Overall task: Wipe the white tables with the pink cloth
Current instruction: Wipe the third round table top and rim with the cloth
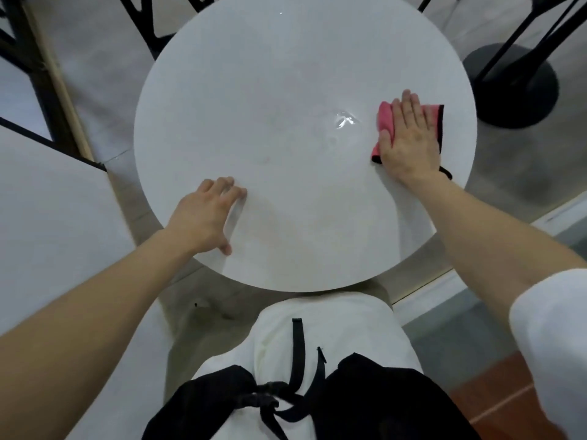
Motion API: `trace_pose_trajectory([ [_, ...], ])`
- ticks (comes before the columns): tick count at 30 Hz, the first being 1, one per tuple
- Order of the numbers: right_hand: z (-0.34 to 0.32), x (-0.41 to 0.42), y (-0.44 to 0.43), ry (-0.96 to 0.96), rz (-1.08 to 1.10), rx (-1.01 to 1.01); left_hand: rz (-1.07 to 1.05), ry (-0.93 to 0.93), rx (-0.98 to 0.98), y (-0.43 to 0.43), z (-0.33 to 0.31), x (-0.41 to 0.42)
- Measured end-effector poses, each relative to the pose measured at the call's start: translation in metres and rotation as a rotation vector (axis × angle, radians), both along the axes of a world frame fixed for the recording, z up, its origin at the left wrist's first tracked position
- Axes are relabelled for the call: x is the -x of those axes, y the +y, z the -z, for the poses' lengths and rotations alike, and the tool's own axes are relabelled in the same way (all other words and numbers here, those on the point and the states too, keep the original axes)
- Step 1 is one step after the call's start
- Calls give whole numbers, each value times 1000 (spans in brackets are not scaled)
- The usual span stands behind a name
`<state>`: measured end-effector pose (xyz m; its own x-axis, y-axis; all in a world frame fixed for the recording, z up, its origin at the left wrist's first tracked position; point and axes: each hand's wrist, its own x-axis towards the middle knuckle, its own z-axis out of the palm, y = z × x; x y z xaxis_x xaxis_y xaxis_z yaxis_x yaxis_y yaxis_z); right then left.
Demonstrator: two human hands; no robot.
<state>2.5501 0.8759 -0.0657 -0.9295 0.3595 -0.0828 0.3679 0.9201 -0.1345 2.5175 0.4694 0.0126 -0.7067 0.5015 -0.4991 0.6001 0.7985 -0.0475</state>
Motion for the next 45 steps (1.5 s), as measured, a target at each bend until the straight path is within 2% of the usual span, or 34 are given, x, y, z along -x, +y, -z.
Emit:
trace_pose_trajectory([
  [3,-2,-11,-36,19,120,34,83,-15,-30,-6,-1,9],
  [5,-2,-24,-98,65,145,53,125,-69,-71,-10,-5,25],
  [8,1,-39,-240,79,-117,95,118,-98,-146,-21,-10,48],
  [10,1,-52,-310,54,-333,106,71,-28,-172,-31,-8,56],
  [13,-2,-72,-311,54,-461,66,26,-7,-115,-44,-5,70],
  [15,-5,-90,-261,40,-264,40,53,-49,-45,-49,-2,75],
  [18,-4,-127,-170,-25,275,-5,109,-38,-8,-53,6,73],
  [19,-2,-131,-162,-19,424,-2,117,-20,-16,-53,8,72],
  [21,4,-110,-204,-17,622,-2,136,0,-21,-52,10,72],
  [23,6,-74,-291,11,526,-4,143,5,-18,-51,11,72],
  [25,9,-48,-372,20,230,46,166,12,-15,-51,11,74],
  [26,6,-47,-390,6,97,72,171,11,-20,-52,12,74],
  [28,4,-66,-368,27,-69,74,177,10,-20,-55,14,76],
  [30,5,-104,-312,37,30,20,194,12,-14,-55,15,78],
  [33,-1,-158,-237,-38,490,-25,200,16,-37,-57,16,80],
  [35,-2,-145,-246,-11,693,-30,201,26,-43,-57,17,81],
  [36,1,-126,-272,9,712,-34,204,24,-45,-57,17,81],
  [37,4,-105,-307,32,653,-29,204,26,-52,-58,18,80],
  [41,6,-55,-417,42,65,65,204,27,-80,-64,20,82],
  [43,7,-72,-394,58,-134,55,206,29,-90,-67,19,82],
  [45,8,-99,-337,65,-91,8,216,19,-93,-67,17,85],
])
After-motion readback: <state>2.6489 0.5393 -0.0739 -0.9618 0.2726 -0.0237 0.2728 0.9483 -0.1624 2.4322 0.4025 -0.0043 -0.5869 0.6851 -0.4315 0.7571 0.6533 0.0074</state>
